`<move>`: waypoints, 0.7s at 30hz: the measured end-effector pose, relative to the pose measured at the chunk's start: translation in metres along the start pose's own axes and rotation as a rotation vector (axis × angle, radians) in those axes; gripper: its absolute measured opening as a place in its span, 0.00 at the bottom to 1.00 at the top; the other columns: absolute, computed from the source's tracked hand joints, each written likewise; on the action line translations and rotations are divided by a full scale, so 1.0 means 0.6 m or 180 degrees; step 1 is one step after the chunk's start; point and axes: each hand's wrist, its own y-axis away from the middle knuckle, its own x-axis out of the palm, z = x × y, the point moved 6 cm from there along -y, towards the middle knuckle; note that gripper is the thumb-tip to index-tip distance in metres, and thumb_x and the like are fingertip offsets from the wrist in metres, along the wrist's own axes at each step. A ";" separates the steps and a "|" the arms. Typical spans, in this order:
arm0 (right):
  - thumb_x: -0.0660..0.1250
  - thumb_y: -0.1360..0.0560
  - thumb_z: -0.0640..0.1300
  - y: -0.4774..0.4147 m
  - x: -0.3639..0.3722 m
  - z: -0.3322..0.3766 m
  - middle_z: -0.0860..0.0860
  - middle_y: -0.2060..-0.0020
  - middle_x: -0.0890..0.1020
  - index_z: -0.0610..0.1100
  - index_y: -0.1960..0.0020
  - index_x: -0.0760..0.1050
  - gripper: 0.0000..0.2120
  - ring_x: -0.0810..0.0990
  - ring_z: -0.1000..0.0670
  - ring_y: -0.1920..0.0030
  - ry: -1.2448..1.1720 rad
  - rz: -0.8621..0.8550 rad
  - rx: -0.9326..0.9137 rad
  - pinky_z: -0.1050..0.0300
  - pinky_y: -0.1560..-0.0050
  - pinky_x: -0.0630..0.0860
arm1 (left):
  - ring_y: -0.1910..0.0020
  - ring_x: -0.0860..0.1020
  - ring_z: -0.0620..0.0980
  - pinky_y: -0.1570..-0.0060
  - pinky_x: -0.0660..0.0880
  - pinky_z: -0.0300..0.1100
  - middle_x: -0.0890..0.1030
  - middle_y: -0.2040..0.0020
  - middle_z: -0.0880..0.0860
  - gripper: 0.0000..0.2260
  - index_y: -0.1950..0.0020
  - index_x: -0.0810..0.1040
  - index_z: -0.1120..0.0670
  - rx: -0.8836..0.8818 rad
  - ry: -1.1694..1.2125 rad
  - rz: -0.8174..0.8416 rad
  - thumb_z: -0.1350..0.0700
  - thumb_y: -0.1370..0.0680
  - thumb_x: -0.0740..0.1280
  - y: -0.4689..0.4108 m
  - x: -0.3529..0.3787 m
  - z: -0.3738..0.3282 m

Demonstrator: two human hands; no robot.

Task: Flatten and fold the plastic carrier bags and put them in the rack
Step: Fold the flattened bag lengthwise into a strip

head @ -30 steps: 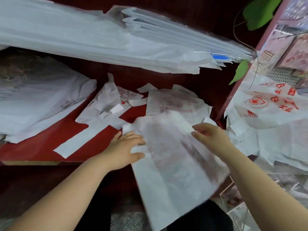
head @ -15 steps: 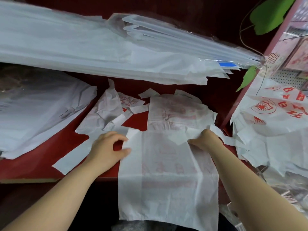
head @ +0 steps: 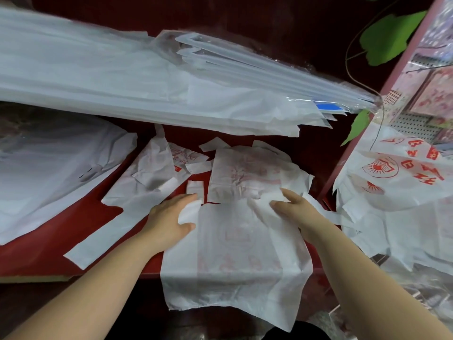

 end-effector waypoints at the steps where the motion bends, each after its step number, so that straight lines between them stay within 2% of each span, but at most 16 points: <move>1: 0.65 0.25 0.39 -0.005 0.005 0.002 0.56 0.64 0.78 0.54 0.56 0.74 0.10 0.79 0.50 0.59 -0.0017 0.0072 0.0022 0.54 0.52 0.76 | 0.29 0.59 0.45 0.32 0.54 0.38 0.61 0.27 0.44 0.27 0.28 0.61 0.47 0.0047 0.0035 0.0005 0.57 0.24 0.66 0.000 0.002 0.001; 3: 0.64 0.25 0.37 -0.012 0.019 0.004 0.51 0.67 0.80 0.47 0.54 0.77 0.07 0.79 0.52 0.66 -0.0040 0.0226 0.0118 0.58 0.61 0.77 | 0.28 0.59 0.46 0.32 0.53 0.39 0.60 0.27 0.45 0.28 0.27 0.60 0.48 0.0067 0.0064 -0.0045 0.57 0.24 0.66 0.001 0.003 0.003; 5: 0.62 0.25 0.34 -0.020 0.021 0.008 0.49 0.72 0.77 0.41 0.59 0.76 0.07 0.74 0.53 0.75 -0.0001 0.0085 0.0124 0.63 0.71 0.72 | 0.28 0.58 0.47 0.32 0.54 0.39 0.59 0.26 0.46 0.28 0.27 0.59 0.49 0.0019 0.0075 -0.0109 0.57 0.24 0.66 0.001 0.004 0.003; 8: 0.59 0.25 0.32 -0.034 0.008 0.019 0.51 0.77 0.70 0.40 0.60 0.79 0.11 0.65 0.56 0.80 -0.0147 -0.0306 -0.0136 0.67 0.77 0.61 | 0.29 0.60 0.50 0.32 0.56 0.42 0.61 0.27 0.50 0.30 0.26 0.58 0.51 -0.0129 0.0029 -0.0353 0.56 0.25 0.68 0.002 -0.001 0.009; 10: 0.61 0.24 0.34 -0.038 -0.001 0.032 0.48 0.72 0.71 0.36 0.56 0.79 0.08 0.64 0.56 0.78 -0.0362 -0.0434 -0.0303 0.67 0.78 0.60 | 0.31 0.63 0.52 0.34 0.58 0.44 0.64 0.29 0.51 0.32 0.27 0.58 0.52 -0.0352 -0.0210 -0.0604 0.51 0.27 0.69 0.002 -0.010 0.016; 11: 0.62 0.24 0.35 -0.037 -0.003 0.041 0.48 0.72 0.71 0.37 0.56 0.79 0.07 0.64 0.56 0.78 -0.0386 -0.0442 -0.0412 0.66 0.78 0.61 | 0.32 0.63 0.52 0.35 0.59 0.44 0.65 0.29 0.52 0.33 0.27 0.58 0.51 -0.0506 -0.0374 -0.0644 0.48 0.27 0.69 0.000 -0.014 0.020; 13: 0.64 0.25 0.35 -0.036 -0.005 0.062 0.51 0.75 0.75 0.43 0.63 0.79 0.11 0.69 0.57 0.79 -0.0433 -0.0368 -0.0684 0.65 0.77 0.66 | 0.33 0.65 0.53 0.37 0.61 0.45 0.67 0.31 0.52 0.34 0.27 0.58 0.50 -0.0760 -0.0650 -0.0565 0.43 0.28 0.68 -0.007 -0.018 0.027; 15: 0.63 0.26 0.32 -0.030 -0.004 0.084 0.55 0.73 0.79 0.43 0.67 0.75 0.13 0.75 0.59 0.75 -0.0583 -0.0205 -0.0889 0.65 0.73 0.72 | 0.34 0.67 0.54 0.39 0.63 0.45 0.70 0.33 0.52 0.33 0.27 0.59 0.50 -0.0858 -0.0714 -0.0471 0.42 0.28 0.67 -0.017 -0.020 0.028; 18: 0.64 0.27 0.30 -0.023 -0.006 0.099 0.53 0.64 0.77 0.41 0.64 0.74 0.10 0.75 0.64 0.72 -0.0046 -0.0160 -0.1040 0.73 0.68 0.71 | 0.38 0.72 0.55 0.44 0.68 0.45 0.73 0.35 0.53 0.29 0.29 0.62 0.51 -0.0936 -0.0330 -0.0303 0.47 0.27 0.68 -0.036 -0.024 0.030; 19: 0.65 0.28 0.30 -0.023 -0.011 0.097 0.52 0.63 0.76 0.42 0.64 0.74 0.10 0.74 0.65 0.73 0.0158 -0.0222 -0.1014 0.74 0.69 0.70 | 0.40 0.73 0.55 0.45 0.70 0.44 0.73 0.36 0.53 0.27 0.30 0.64 0.51 -0.0983 -0.0083 -0.0238 0.50 0.27 0.69 -0.042 -0.026 0.031; 21: 0.66 0.27 0.31 -0.026 -0.020 0.086 0.55 0.70 0.77 0.42 0.63 0.75 0.09 0.73 0.64 0.78 0.0326 -0.0279 -0.0808 0.74 0.75 0.67 | 0.41 0.73 0.55 0.43 0.71 0.45 0.74 0.37 0.56 0.25 0.32 0.67 0.53 -0.1044 0.0472 -0.0224 0.56 0.27 0.70 -0.061 -0.032 0.037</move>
